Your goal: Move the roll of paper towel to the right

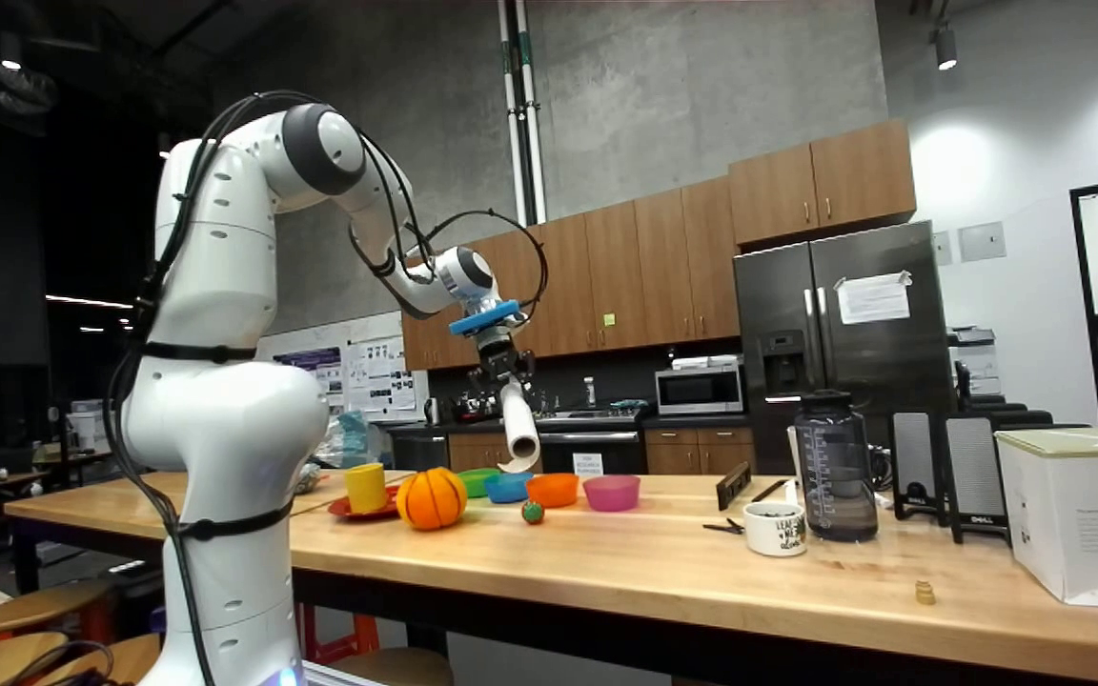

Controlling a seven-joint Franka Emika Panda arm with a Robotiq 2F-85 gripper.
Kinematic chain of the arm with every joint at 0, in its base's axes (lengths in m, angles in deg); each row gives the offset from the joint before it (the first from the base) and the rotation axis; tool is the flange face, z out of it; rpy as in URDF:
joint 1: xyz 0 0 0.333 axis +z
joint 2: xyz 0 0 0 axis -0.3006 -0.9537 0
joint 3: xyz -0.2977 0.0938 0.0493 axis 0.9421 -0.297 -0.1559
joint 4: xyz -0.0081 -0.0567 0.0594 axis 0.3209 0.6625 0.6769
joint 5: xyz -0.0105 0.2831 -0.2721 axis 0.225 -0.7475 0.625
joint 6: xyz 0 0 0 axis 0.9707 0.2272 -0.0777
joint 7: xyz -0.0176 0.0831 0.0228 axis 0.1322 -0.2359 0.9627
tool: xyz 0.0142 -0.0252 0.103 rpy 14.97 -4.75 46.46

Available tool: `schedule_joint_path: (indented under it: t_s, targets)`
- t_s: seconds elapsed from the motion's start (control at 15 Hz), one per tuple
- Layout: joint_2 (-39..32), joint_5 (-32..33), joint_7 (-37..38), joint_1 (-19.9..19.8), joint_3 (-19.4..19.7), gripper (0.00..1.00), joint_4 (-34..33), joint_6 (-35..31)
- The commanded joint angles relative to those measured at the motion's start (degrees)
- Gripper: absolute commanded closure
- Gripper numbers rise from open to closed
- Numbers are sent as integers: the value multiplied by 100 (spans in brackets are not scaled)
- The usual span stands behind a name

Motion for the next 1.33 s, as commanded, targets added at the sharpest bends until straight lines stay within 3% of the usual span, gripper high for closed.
schedule_joint_path:
  t_s: [0.0,0.4,1.27]
  targets:
    - [-502,-235,284,-124,137,70,-775,522]
    - [-651,-533,512,-298,325,70,-1100,640]
    - [-391,-668,772,-784,779,70,-706,342]
